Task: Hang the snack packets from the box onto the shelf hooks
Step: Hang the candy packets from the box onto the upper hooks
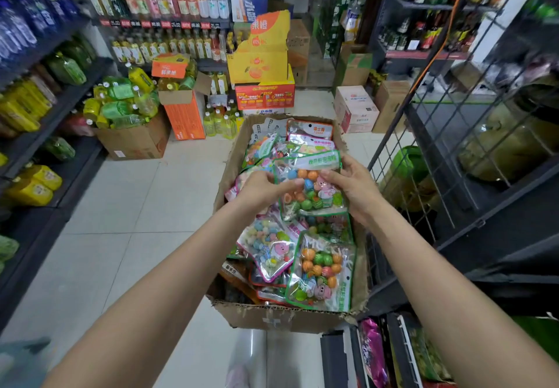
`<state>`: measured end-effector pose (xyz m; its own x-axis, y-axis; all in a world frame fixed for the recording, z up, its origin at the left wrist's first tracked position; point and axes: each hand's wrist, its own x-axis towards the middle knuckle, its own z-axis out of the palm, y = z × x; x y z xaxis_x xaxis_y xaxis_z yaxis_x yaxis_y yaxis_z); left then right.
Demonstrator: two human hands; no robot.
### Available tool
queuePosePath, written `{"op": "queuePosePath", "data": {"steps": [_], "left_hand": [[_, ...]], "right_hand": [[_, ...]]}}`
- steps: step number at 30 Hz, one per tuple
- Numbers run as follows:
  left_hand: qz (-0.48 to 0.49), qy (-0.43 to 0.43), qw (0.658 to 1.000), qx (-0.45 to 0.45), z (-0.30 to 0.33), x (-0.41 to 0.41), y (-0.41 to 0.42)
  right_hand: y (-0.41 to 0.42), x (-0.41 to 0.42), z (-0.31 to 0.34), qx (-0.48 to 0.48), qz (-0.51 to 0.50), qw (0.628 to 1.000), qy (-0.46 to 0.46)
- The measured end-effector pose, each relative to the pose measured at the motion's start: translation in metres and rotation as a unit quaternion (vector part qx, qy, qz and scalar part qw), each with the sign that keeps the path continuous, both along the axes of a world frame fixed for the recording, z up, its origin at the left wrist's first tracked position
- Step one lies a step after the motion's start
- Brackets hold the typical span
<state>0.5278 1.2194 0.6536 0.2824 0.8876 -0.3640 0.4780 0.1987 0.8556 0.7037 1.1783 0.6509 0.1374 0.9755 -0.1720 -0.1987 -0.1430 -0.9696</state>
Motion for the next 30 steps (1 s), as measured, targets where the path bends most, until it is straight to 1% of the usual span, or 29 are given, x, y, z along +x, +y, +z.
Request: {"op": "queuePosePath", "data": {"steps": [1, 2, 3, 4, 5, 7, 8, 9, 10, 11, 13, 15, 17, 18, 19, 21, 23, 24, 27, 28, 30], "left_hand": [[0.005, -0.019, 1.000, -0.004, -0.001, 0.001, 0.000], [0.012, -0.038, 0.999, 0.002, 0.000, 0.001, -0.002], [0.022, -0.045, 0.999, 0.019, -0.001, 0.001, -0.003], [0.038, -0.046, 0.997, 0.040, -0.001, 0.000, -0.003], [0.057, -0.040, 0.996, 0.057, -0.003, -0.003, -0.002], [0.093, -0.039, 0.991, 0.092, -0.003, -0.008, -0.001], [0.098, -0.034, 0.988, 0.112, -0.001, -0.012, -0.002], [0.102, -0.021, 0.986, 0.127, 0.000, -0.015, -0.001], [0.107, -0.007, 0.985, 0.134, -0.001, -0.018, -0.001], [0.108, 0.008, 0.985, 0.137, -0.003, -0.022, 0.000], [0.112, 0.021, 0.984, 0.137, -0.004, -0.029, 0.000], [0.117, 0.014, 0.985, 0.126, -0.006, -0.036, 0.000], [0.108, 0.001, 0.986, 0.125, -0.007, -0.040, -0.002], [0.101, -0.019, 0.987, 0.125, -0.006, -0.042, -0.004], [0.096, -0.038, 0.987, 0.124, -0.005, -0.043, -0.005], [0.088, -0.060, 0.987, 0.123, -0.003, -0.046, -0.005], [0.082, -0.071, 0.987, 0.118, -0.003, -0.047, -0.004], [0.078, -0.073, 0.988, 0.116, -0.002, -0.047, -0.005], [0.071, -0.095, 0.987, 0.110, 0.004, -0.051, -0.006], [0.066, -0.108, 0.986, 0.108, 0.007, -0.053, -0.007], [0.057, -0.140, 0.983, 0.103, 0.017, -0.057, -0.008]], "right_hand": [[0.000, 0.000, -0.001, -0.003, -0.004, 1.000, -0.008], [0.001, -0.001, -0.002, -0.003, -0.011, 0.999, -0.036], [0.002, -0.001, -0.003, 0.000, -0.020, 0.996, -0.090], [0.005, 0.000, -0.004, -0.001, -0.030, 0.985, -0.173], [0.009, 0.002, -0.006, -0.004, -0.030, 0.962, -0.271], [0.020, 0.007, -0.012, -0.013, 0.013, 0.895, -0.445], [0.027, 0.009, -0.017, -0.016, 0.046, 0.863, -0.503], [0.033, 0.011, -0.023, -0.031, 0.076, 0.837, -0.541], [0.038, 0.011, -0.028, -0.056, 0.095, 0.821, -0.561], [0.043, 0.012, -0.031, -0.084, 0.103, 0.813, -0.567], [0.049, 0.012, -0.029, -0.120, 0.097, 0.822, -0.548], [0.053, 0.013, -0.025, -0.139, 0.117, 0.826, -0.533], [0.052, 0.009, -0.019, -0.159, 0.133, 0.803, -0.558], [0.051, 0.007, -0.017, -0.167, 0.122, 0.793, -0.572], [0.051, 0.005, -0.016, -0.171, 0.102, 0.792, -0.577], [0.049, 0.001, -0.019, -0.168, 0.047, 0.804, -0.568], [0.046, -0.004, -0.023, -0.154, 0.013, 0.825, -0.544], [0.044, -0.006, -0.024, -0.151, 0.008, 0.847, -0.510], [0.027, -0.016, -0.015, -0.130, -0.026, 0.933, -0.336], [0.019, -0.020, -0.010, -0.122, -0.044, 0.948, -0.289], [-0.001, -0.028, 0.003, -0.091, -0.079, 0.962, -0.244]]}}
